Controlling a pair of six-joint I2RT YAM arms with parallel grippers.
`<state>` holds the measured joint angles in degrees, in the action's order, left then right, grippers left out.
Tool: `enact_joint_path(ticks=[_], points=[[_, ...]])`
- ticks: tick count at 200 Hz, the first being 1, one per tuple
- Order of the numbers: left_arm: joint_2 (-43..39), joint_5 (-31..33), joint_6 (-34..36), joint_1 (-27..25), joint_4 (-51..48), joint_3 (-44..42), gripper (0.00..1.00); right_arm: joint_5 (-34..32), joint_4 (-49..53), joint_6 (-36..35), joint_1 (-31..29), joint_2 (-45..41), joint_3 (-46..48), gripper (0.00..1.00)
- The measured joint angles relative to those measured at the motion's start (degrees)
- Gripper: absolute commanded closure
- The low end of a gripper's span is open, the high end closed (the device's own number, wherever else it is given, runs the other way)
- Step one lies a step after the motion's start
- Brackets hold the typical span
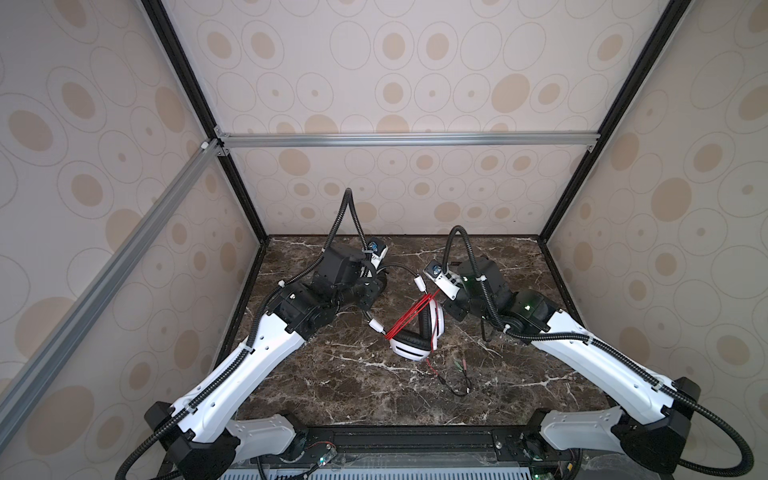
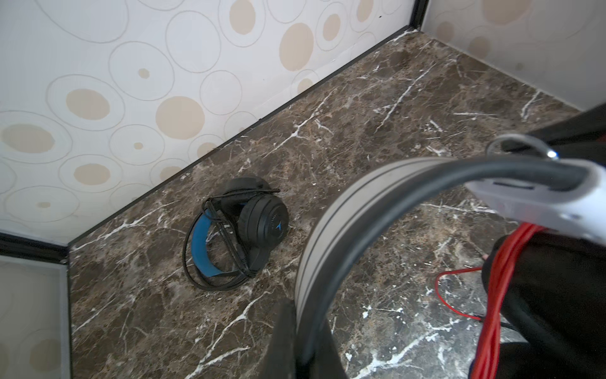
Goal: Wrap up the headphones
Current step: 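Raise the headphones with the left gripper while the right gripper loops cable over them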
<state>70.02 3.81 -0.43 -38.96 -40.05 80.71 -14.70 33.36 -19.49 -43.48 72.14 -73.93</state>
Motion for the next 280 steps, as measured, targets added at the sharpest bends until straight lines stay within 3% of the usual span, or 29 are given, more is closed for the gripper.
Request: enact_joint_path(ticks=[93, 280], points=[[0.68, -7.1, -1.33, -0.04, -2.43, 4.98, 1.0, 9.03, -4.02, 9.05, 6.86, -1.44, 3.96, 0.88], [4.17, -14.53, -9.94, -0.04, 0.28, 27.1, 1.0, 20.85, -19.54, 22.67, 10.84, -2.75, 9.4, 0.88]])
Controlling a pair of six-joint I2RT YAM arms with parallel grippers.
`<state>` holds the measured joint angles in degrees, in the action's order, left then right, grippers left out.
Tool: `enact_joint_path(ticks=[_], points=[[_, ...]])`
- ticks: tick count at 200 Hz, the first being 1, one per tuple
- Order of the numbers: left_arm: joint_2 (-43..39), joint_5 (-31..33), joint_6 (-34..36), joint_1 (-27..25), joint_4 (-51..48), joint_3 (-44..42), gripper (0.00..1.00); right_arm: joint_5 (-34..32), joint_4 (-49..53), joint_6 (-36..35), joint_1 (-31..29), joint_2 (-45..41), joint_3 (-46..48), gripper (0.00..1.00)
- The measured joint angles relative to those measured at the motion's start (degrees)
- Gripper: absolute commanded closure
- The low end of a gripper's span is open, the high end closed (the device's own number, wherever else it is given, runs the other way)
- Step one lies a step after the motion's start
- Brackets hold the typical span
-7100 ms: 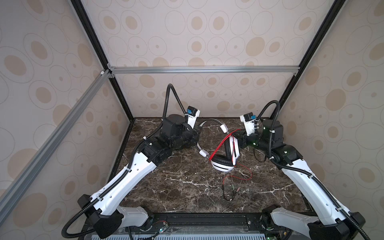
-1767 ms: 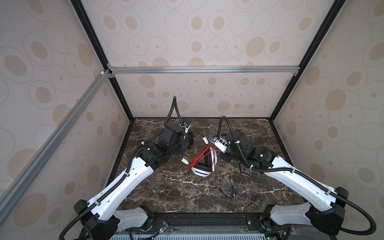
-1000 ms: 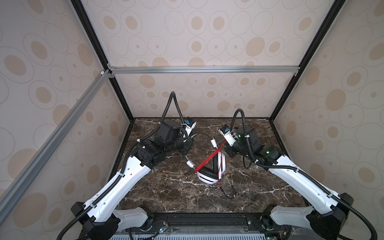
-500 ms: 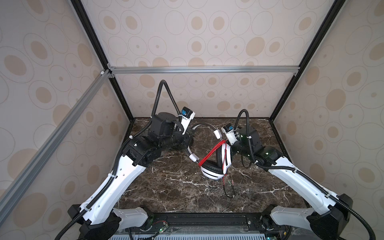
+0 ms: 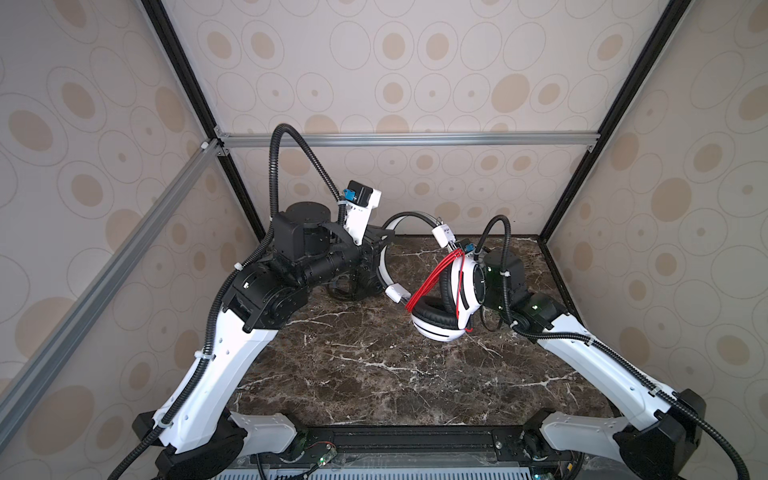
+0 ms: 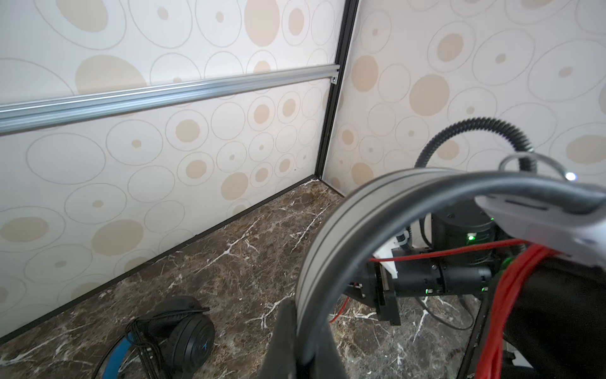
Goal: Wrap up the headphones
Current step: 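Raise the headphones with the left gripper while the right gripper loops cable over them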
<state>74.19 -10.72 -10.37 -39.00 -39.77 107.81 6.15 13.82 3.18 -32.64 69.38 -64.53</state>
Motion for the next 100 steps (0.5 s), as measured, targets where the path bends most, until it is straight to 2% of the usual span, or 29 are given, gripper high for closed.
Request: enact_joint_path(ticks=[41, 100], points=[[4.76, 0.42, -3.74, 0.0, 0.92, 9.68, 1.0, 0.48, -1.46, 1.05, 0.0, -0.48, 0.83, 0.88], [5.27, 1.01, -7.96, 0.0, 6.32, 10.4, 1.0, 0.79, -4.42, 2.86, 0.11, -0.76, 3.26, 0.88]])
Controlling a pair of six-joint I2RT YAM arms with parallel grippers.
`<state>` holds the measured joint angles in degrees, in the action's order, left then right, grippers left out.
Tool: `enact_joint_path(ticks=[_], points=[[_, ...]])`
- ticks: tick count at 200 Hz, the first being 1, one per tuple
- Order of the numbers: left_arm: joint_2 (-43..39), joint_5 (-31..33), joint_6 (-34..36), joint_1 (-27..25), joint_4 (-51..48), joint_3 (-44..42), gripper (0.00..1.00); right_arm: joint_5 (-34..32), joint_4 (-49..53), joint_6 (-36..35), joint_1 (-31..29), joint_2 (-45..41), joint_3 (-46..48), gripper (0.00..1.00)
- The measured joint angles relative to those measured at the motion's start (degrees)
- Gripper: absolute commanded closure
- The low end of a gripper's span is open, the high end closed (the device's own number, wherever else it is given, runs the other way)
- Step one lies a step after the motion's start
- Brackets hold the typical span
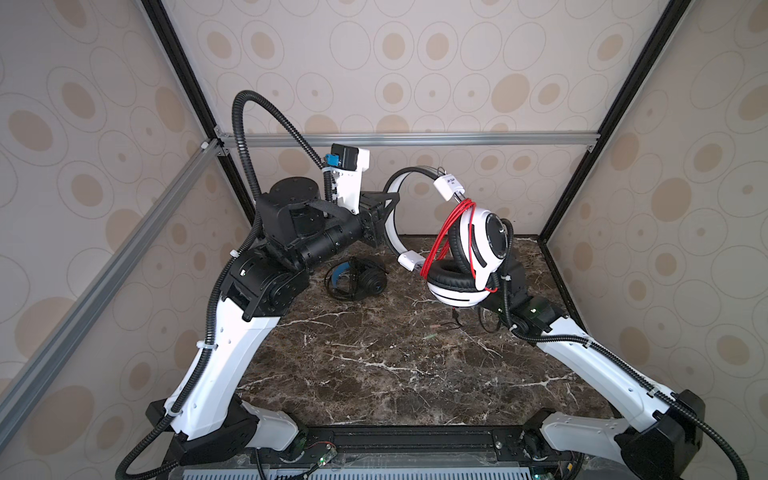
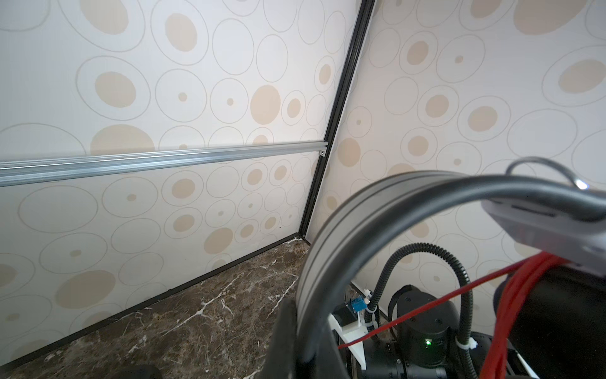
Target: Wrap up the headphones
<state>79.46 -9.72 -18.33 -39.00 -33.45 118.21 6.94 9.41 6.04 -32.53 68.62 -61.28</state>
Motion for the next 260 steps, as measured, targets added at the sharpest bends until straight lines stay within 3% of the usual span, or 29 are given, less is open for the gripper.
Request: enact_joint_path(ticks=[72, 116, 160, 201, 260], points=[[-0.04, 2.4, -2.8, 0.0, 5.03, -0.04, 1.0, 0.96, -2.91, 2.97, 0.2, -3.13, 7.72, 0.83], [-0.76, 4.66, -4.04, 0.0, 8.13, -3.1, 1.0, 1.95, -6.05, 4.87, 0.2, -3.15, 10.47, 0.95], [-4.59, 14.43, -9.64, -0.07, 17.07, -14.93, 1.0, 2.64, -5.88, 5.33, 0.26, -2.73, 10.95, 1.0], [-0.55, 22.32, -11.74, -0.07, 17.79, -12.7, 1.0, 1.01, -4.22, 5.18, -0.44, -2.51, 10.69, 1.0], [8.59, 30.1, -15.56, -0.13, 13.84, -5.31, 1.0, -5.16, -1.18, 4.17, -6.36, -2.54, 10.47, 1.0]])
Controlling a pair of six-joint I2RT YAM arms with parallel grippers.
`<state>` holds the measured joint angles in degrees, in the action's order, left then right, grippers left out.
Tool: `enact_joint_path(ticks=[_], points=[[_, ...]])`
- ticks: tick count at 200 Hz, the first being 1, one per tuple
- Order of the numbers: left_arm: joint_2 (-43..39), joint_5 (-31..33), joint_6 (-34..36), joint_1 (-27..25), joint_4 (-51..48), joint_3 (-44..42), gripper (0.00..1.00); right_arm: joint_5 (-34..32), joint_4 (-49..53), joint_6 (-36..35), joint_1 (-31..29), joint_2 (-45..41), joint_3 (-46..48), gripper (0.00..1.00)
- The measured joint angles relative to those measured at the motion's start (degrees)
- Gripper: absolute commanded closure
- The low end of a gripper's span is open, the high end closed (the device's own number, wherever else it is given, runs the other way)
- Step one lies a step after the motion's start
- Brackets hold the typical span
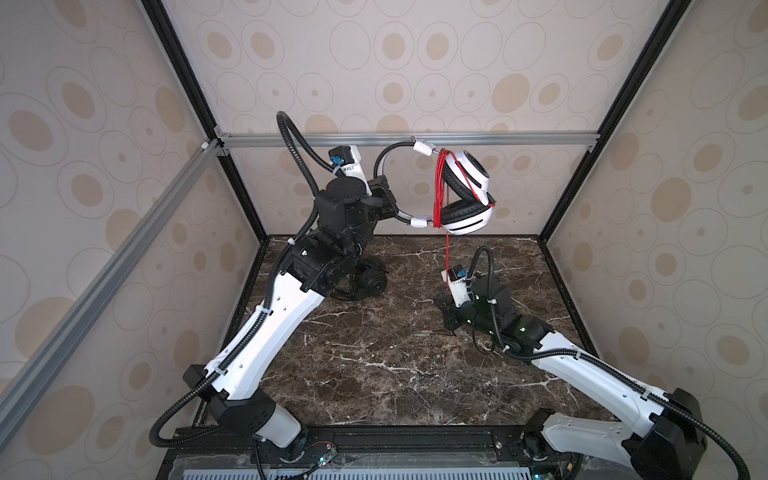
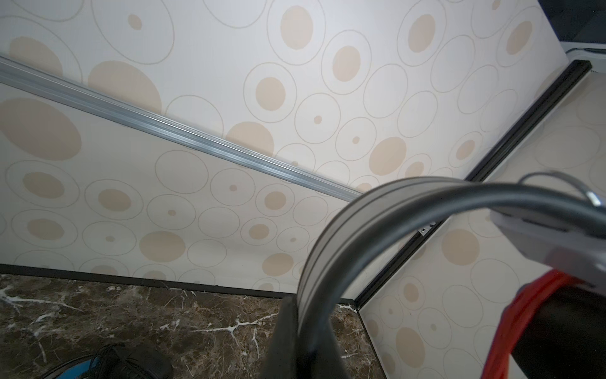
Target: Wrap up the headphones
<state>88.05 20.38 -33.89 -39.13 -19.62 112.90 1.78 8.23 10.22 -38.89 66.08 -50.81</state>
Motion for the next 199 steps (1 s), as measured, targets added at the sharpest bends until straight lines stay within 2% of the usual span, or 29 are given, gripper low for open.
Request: enact_joint_path(ticks=[98, 137, 199], points=[[5.4, 5.79, -2.95, -0.28, -7.39, 4.66, 1.0, -6.8, 3.78, -1.86, -8.35, -1.11, -2.27, 1.0], [4.79, 9.99, -0.85, -0.15, -7.19, 0.07, 1.0, -8.33, 6.38, -3.72, -11.82, -1.09, -5.97, 1.0], [4.61, 15.19, 7.63, -0.13, -6.97, -9.46, 1.0, -10.32, 12.52, -6.99, -12.7, -0.17, -11.26, 1.0]])
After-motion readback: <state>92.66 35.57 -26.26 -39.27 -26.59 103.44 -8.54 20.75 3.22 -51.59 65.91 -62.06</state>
